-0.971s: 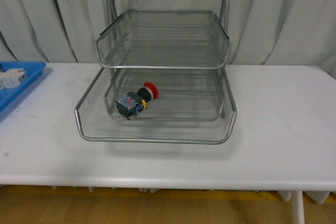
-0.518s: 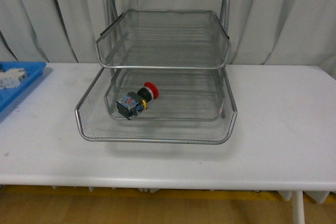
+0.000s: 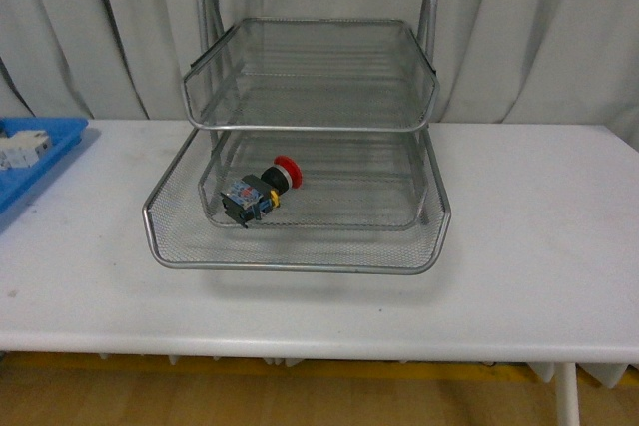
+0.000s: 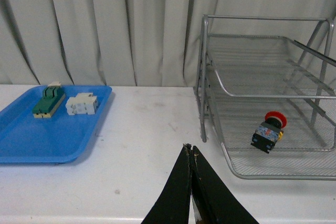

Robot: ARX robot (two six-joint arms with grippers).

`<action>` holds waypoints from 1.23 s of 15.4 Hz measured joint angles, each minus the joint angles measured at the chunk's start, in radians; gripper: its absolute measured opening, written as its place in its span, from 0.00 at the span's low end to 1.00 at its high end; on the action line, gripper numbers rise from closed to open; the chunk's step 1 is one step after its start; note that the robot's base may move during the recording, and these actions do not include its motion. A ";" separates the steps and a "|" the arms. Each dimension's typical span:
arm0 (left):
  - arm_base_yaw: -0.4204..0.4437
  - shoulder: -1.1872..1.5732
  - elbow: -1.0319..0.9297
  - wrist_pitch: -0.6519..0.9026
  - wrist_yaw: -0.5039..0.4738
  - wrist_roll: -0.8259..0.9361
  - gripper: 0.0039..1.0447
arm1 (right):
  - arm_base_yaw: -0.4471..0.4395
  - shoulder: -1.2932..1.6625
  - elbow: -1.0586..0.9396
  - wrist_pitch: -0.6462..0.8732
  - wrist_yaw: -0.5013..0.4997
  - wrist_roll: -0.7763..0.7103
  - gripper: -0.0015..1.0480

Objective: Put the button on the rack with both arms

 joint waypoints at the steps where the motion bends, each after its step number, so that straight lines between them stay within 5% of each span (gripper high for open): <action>1: 0.000 -0.018 0.000 -0.021 0.000 0.000 0.01 | 0.000 0.000 0.000 0.000 0.000 0.000 0.94; 13: 0.000 -0.285 0.000 -0.295 0.000 -0.002 0.02 | 0.000 0.000 0.000 0.000 0.000 0.000 0.94; 16: 0.000 -0.285 0.000 -0.300 0.000 -0.002 0.21 | 0.000 0.000 0.000 0.001 0.000 0.000 0.94; 19: 0.000 -0.285 0.000 -0.299 0.000 -0.002 0.54 | -0.005 0.011 0.012 -0.050 -0.020 -0.008 0.94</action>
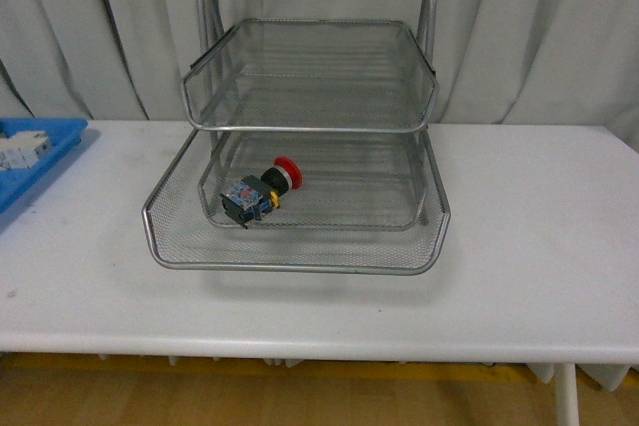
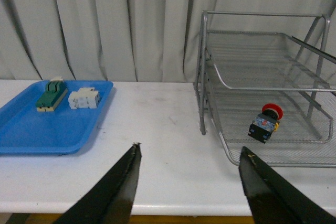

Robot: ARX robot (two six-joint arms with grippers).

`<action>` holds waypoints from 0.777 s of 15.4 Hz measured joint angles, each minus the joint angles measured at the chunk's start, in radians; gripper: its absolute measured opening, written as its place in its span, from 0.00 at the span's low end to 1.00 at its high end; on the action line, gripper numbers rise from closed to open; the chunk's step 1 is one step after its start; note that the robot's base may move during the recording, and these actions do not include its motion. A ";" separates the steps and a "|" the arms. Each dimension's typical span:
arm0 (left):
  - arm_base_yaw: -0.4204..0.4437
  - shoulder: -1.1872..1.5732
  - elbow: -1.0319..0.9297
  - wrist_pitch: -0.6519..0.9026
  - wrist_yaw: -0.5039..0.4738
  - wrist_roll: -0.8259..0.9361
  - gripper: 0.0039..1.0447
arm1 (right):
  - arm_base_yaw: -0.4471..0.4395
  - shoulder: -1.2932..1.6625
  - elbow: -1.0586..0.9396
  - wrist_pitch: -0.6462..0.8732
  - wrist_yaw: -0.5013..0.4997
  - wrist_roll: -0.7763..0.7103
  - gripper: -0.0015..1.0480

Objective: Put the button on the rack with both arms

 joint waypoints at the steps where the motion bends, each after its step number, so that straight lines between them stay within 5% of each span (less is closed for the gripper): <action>1: 0.000 0.000 0.000 0.000 0.000 0.000 0.66 | -0.014 0.125 0.036 -0.008 -0.067 -0.031 0.94; 3: 0.000 0.000 0.000 0.000 0.000 0.000 0.90 | -0.002 0.380 0.126 0.173 -0.098 -0.060 0.94; 6: 0.000 0.000 0.000 0.000 0.000 0.000 0.94 | 0.087 0.777 0.253 0.327 -0.071 -0.091 0.94; 12: 0.000 0.000 0.000 0.000 0.000 0.000 0.94 | 0.338 1.293 0.516 0.164 0.018 0.059 0.29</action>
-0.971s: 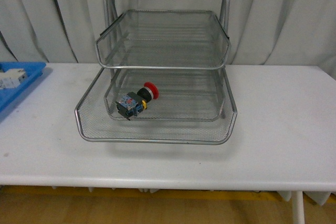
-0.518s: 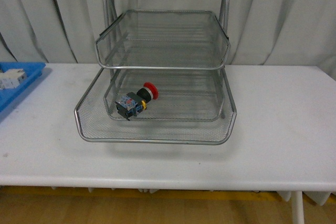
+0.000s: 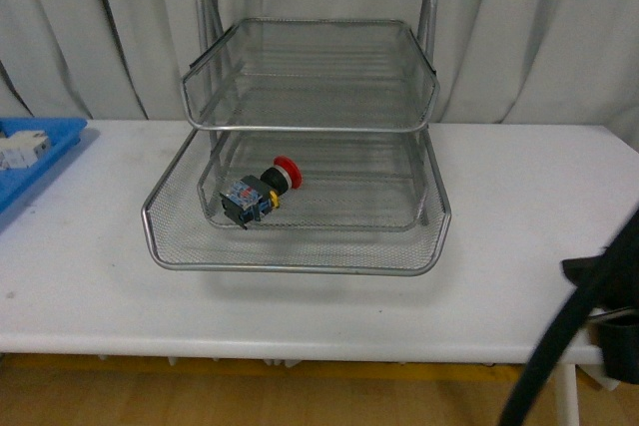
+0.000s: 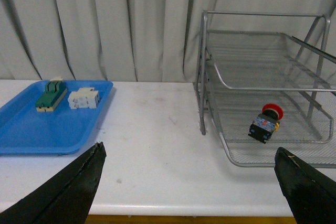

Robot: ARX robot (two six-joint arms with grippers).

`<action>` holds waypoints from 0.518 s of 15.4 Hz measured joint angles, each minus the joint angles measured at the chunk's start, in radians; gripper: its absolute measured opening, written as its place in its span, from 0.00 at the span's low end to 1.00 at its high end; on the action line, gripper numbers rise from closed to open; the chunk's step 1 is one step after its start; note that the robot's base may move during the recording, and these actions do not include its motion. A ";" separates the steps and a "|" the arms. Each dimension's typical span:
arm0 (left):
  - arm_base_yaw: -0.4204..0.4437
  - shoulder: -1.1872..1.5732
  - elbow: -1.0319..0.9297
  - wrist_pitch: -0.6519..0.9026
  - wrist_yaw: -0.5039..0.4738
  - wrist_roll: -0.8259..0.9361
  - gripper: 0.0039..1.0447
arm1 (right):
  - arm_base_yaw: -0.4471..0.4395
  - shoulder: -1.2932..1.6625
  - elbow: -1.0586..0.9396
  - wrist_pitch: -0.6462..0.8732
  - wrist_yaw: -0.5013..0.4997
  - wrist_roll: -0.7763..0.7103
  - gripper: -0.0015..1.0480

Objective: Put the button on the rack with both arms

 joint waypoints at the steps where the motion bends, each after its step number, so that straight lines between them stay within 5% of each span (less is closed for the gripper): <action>1: 0.000 0.000 0.000 0.000 0.000 0.000 0.94 | 0.045 0.079 0.039 -0.006 0.006 0.062 0.17; 3: 0.000 0.000 0.000 0.000 0.000 0.000 0.94 | 0.121 0.243 0.115 0.026 0.028 0.177 0.02; 8: 0.000 0.000 0.000 0.000 0.000 0.000 0.94 | 0.257 0.612 0.404 0.016 0.088 0.366 0.02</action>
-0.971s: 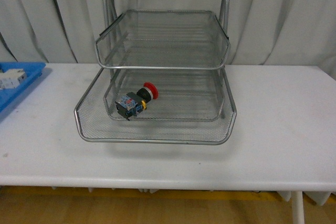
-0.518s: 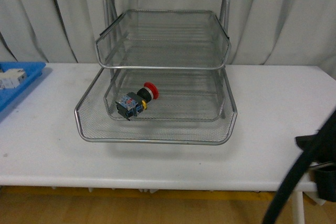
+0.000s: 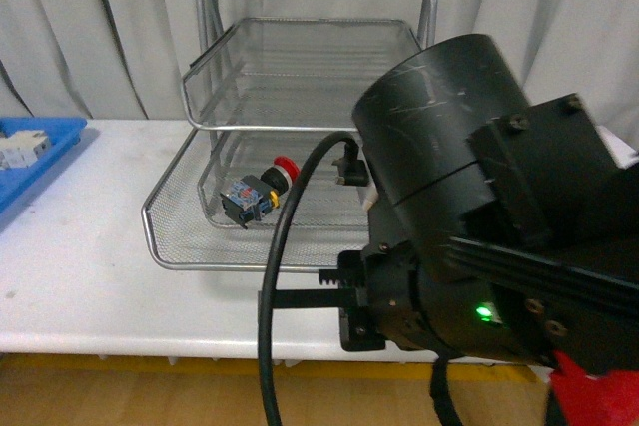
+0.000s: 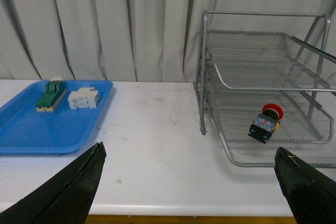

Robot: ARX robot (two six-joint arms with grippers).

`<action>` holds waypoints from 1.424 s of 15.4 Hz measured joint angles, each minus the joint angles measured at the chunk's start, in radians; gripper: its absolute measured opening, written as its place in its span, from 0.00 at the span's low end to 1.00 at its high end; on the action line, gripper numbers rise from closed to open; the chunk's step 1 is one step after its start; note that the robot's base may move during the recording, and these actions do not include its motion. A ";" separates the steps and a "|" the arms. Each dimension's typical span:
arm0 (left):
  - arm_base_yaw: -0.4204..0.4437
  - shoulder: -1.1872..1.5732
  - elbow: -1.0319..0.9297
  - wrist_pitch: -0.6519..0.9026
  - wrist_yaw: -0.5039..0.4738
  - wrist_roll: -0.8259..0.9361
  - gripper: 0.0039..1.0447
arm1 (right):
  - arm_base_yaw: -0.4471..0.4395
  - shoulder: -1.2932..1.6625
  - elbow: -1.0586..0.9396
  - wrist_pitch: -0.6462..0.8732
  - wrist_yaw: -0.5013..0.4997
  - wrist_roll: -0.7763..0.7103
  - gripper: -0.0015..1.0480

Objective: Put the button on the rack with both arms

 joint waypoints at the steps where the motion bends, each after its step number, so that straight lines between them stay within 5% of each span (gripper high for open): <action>1: 0.000 0.000 0.000 0.000 0.000 0.000 0.94 | 0.002 0.044 0.043 0.010 0.018 0.003 0.02; 5: 0.000 0.000 0.000 0.000 0.000 0.000 0.94 | 0.006 0.148 0.145 0.085 0.122 -0.048 0.02; 15: 0.000 0.000 0.000 0.000 0.000 0.000 0.94 | -0.071 0.356 0.495 0.092 0.153 -0.213 0.02; 20: 0.000 0.000 0.000 0.000 0.000 0.000 0.94 | -0.116 0.032 0.105 0.340 0.055 -0.182 0.02; 21: 0.000 0.000 0.000 0.000 0.000 0.000 0.94 | -0.179 -0.179 -0.117 0.479 0.047 -0.149 0.02; 22: 0.000 0.000 0.000 0.000 -0.001 0.000 0.94 | -0.199 -0.220 -0.233 0.706 0.151 -0.180 0.01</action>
